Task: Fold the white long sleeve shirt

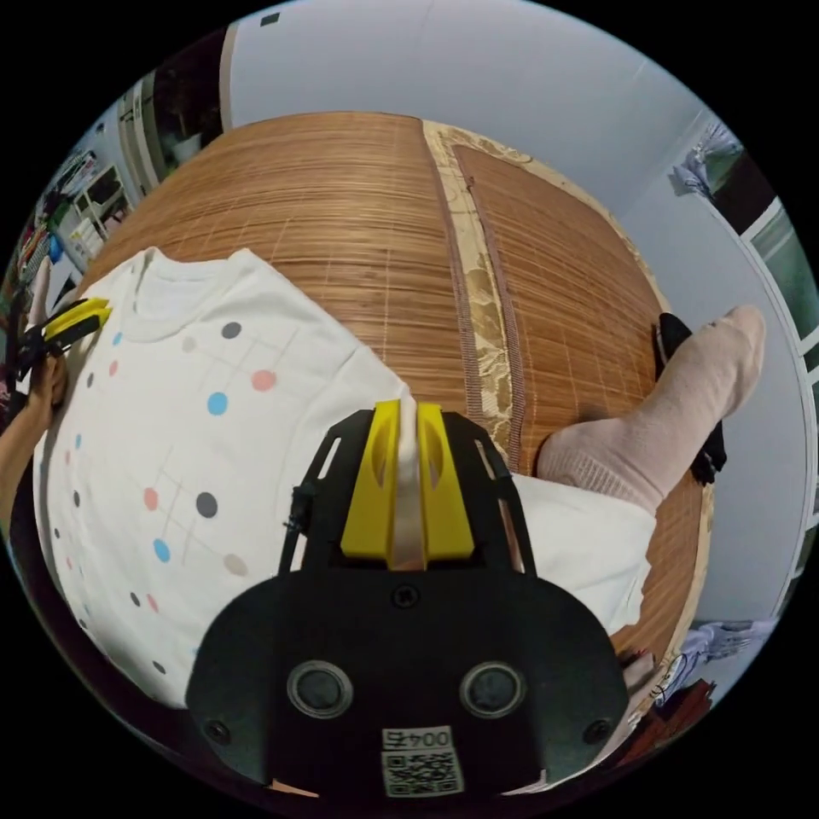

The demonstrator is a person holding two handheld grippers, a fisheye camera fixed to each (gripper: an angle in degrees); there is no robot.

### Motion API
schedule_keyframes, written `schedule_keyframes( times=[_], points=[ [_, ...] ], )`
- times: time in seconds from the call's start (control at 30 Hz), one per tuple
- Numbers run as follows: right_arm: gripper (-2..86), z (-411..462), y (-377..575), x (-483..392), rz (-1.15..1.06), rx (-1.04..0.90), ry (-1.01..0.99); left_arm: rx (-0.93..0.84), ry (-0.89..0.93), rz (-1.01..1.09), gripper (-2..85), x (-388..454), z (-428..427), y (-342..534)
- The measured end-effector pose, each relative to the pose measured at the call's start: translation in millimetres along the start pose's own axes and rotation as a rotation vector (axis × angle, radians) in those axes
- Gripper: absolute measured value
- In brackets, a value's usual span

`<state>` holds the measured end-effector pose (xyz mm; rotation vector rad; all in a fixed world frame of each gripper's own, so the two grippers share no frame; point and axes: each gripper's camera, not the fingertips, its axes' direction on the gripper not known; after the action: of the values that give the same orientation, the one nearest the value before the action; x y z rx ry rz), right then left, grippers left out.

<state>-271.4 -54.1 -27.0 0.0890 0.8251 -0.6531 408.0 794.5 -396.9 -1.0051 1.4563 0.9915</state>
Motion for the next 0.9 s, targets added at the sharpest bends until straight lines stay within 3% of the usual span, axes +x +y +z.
schedule_keyframes(
  times=[0.13,0.3,0.43,0.77,0.9],
  points=[
    [8.7,-11.0,7.4,9.4,0.053,0.029,-0.041,0.001,-0.001,0.0,8.5,-2.8,-1.5,-0.6],
    [13.2,-44.4,21.7,-16.0,-0.049,0.245,-0.166,0.002,-0.003,0.001,8.4,-7.0,-4.0,-1.7],
    [15.6,-34.5,13.0,-43.1,-0.125,0.234,-0.241,0.001,-0.007,0.002,8.4,-9.4,-6.0,-2.7],
    [17.9,-6.3,15.0,-63.7,-0.186,0.18,-0.156,-0.001,-0.004,0.002,8.4,-18.3,-12.3,-6.3],
    [17.6,-3.4,18.6,-62.3,-0.185,0.192,-0.171,-0.047,0.108,-0.04,8.6,-40.8,-25.6,-15.2]
  ],
)
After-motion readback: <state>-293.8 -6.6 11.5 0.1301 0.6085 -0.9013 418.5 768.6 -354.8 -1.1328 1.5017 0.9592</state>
